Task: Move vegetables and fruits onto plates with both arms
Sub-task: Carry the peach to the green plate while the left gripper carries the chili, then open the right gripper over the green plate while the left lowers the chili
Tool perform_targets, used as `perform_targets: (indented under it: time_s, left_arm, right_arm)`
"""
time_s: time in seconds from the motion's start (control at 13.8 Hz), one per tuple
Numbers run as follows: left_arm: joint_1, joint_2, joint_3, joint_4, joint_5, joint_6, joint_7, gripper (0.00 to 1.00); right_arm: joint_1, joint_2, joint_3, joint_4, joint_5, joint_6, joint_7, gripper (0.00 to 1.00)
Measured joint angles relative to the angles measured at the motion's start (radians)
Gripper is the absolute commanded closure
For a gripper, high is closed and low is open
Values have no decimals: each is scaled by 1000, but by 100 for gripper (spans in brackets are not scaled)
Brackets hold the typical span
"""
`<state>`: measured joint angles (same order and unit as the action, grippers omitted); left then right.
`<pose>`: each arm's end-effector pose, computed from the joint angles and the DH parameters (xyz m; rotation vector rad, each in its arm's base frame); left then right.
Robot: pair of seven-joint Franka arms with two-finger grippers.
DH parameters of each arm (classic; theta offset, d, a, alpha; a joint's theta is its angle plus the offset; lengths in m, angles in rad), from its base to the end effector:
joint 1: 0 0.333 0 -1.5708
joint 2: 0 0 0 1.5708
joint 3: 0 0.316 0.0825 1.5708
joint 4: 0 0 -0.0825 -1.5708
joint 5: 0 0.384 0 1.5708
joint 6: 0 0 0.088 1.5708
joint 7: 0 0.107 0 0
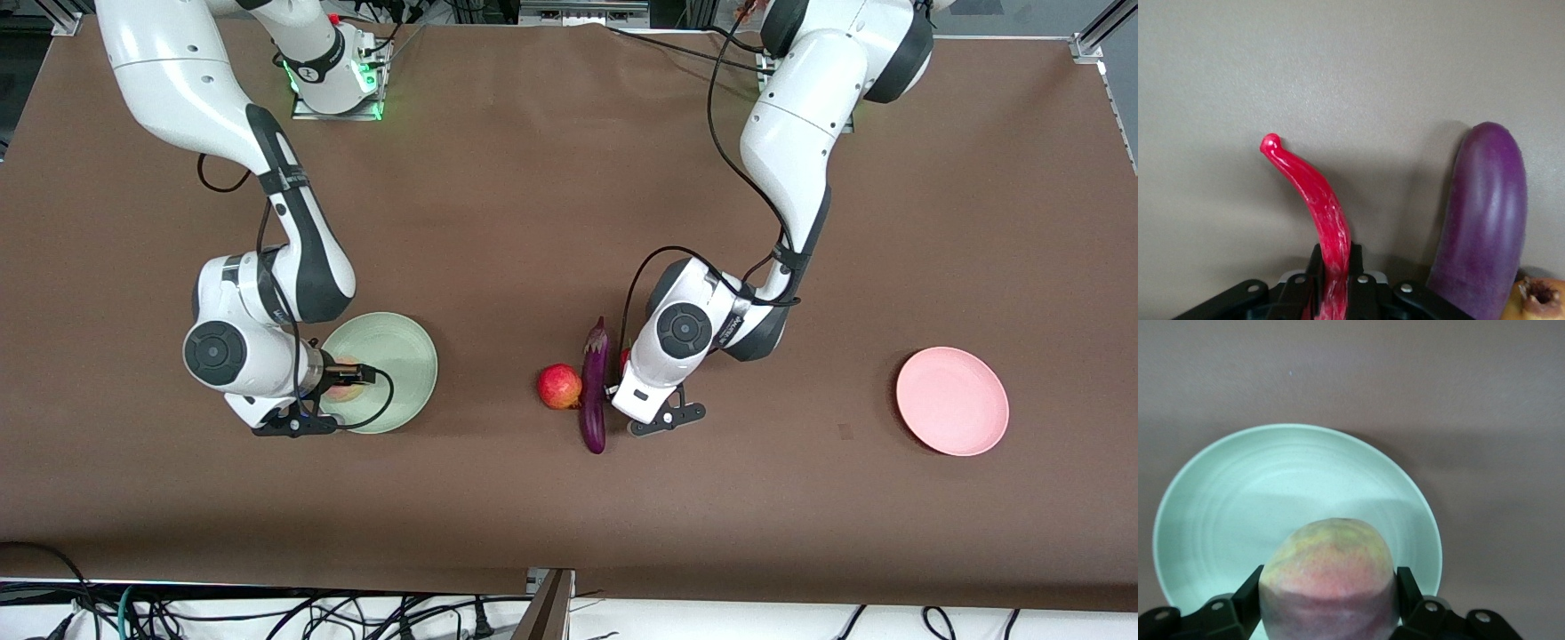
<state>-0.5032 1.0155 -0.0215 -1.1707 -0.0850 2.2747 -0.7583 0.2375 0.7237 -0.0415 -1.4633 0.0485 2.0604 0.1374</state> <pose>0.6682 -0.3834 0.1766 2.9872 0.4465 0.0303 0.6910 0.1448 0.2436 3.1268 0.0653 -0.1978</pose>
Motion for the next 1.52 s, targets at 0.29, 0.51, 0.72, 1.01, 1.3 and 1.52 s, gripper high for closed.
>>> perform_targets:
  time_s: [0.29, 0.51, 0.72, 1.01, 1.3, 1.52]
  left_arm:
    - [37, -24, 14, 29, 1, -74, 80, 100]
    - [139, -117, 19, 44, 1, -261, 267, 100]
    - [282, -210, 23, 39, 1, -418, 546, 100]
    - [481, -296, 20, -91, 0, -466, 894, 100]
    - [593, -334, 20, -245, 1, -430, 1081, 100]
    - [677, -341, 20, -383, 1, -277, 1211, 100]
  right_arm:
    - [-1, 19, 0, -2, 0, 0, 0, 57]
    - [-10, 31, 0, -9, 0, 0, 0, 56]
    - [-12, 45, 0, -15, 0, 0, 0, 23]
    - [-12, 47, 0, -15, 0, 1, 0, 1]
    - [-9, 32, 6, 23, 0, -1, 0, 1]
    - [36, -3, 25, 48, 1, -22, 45, 1]
